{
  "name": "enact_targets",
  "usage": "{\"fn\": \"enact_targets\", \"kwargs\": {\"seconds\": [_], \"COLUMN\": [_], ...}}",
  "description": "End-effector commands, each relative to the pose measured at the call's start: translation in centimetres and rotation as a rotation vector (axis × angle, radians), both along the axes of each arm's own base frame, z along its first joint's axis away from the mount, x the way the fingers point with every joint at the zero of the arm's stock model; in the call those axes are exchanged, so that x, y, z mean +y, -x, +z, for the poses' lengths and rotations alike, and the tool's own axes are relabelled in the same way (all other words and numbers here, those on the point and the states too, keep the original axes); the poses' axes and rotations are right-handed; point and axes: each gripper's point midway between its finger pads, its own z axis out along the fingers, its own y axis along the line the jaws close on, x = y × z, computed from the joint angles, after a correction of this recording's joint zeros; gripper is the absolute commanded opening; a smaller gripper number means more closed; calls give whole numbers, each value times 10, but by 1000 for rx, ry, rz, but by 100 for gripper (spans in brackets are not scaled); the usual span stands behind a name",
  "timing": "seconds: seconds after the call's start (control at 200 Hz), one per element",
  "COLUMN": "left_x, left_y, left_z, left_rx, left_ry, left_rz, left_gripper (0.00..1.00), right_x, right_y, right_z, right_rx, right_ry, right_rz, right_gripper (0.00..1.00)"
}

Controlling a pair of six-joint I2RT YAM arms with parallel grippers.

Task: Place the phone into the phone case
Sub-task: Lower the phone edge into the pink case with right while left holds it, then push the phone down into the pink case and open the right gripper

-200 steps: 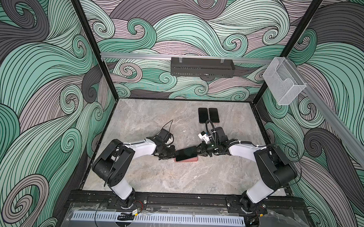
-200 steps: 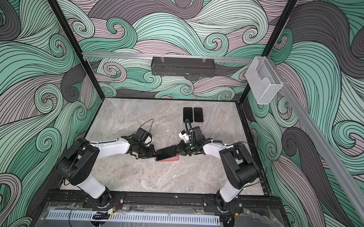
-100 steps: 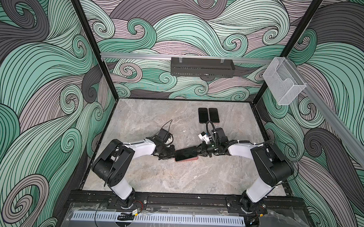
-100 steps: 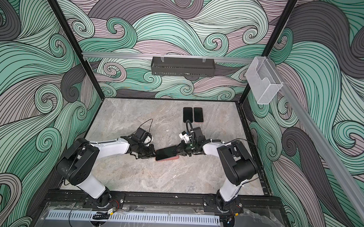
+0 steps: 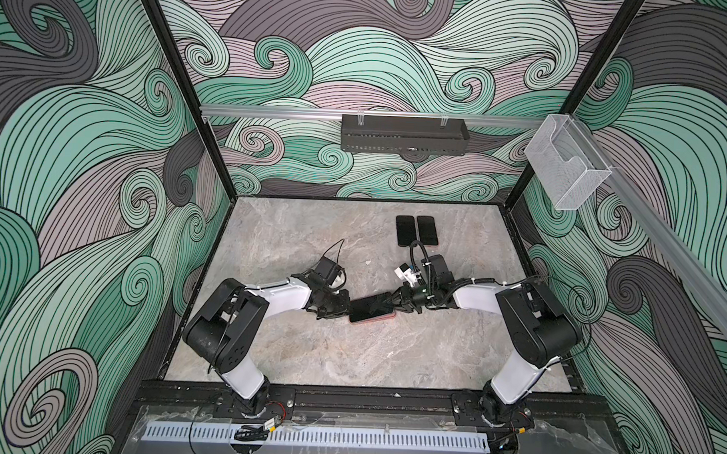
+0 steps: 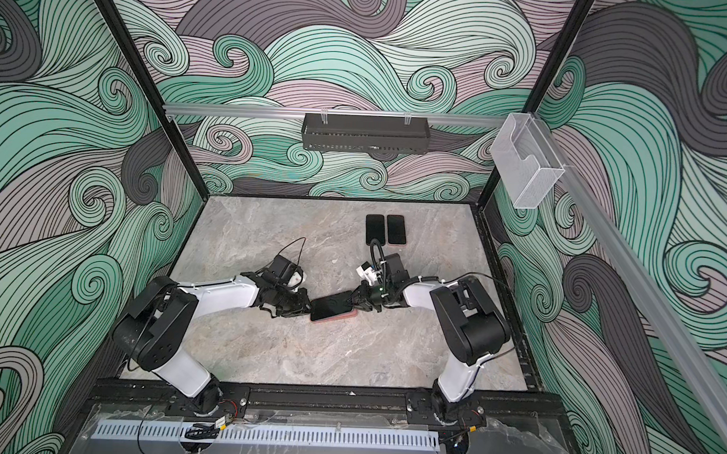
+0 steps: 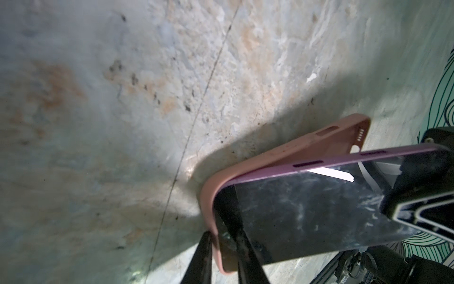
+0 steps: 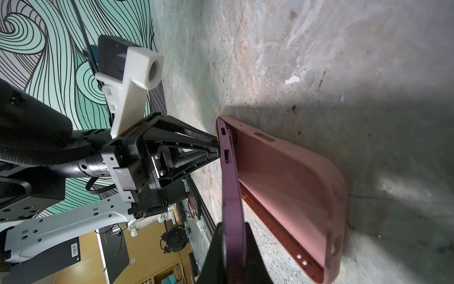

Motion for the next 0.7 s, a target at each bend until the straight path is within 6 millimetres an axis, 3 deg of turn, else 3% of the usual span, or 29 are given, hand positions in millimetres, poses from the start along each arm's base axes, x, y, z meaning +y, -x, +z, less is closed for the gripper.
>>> {"fn": "enact_targets", "kwargs": {"seconds": [0.0,0.426,0.696], "left_x": [-21,-20,-16], "left_y": [-17,-19,-21], "left_z": [8,2,-2], "left_rx": [-71,-68,-65], "left_ry": [53,27,-15], "left_rz": [-54,-64,-72], "left_gripper": [21,23,19], "right_x": [-2,-4,-11], "right_y": [25,25,20], "right_z": [-40,-49,-40], "right_rx": [93,101,52], "right_ry": [147,194,279], "right_rz": [22,25,49], "right_gripper": [0,0,10]}}
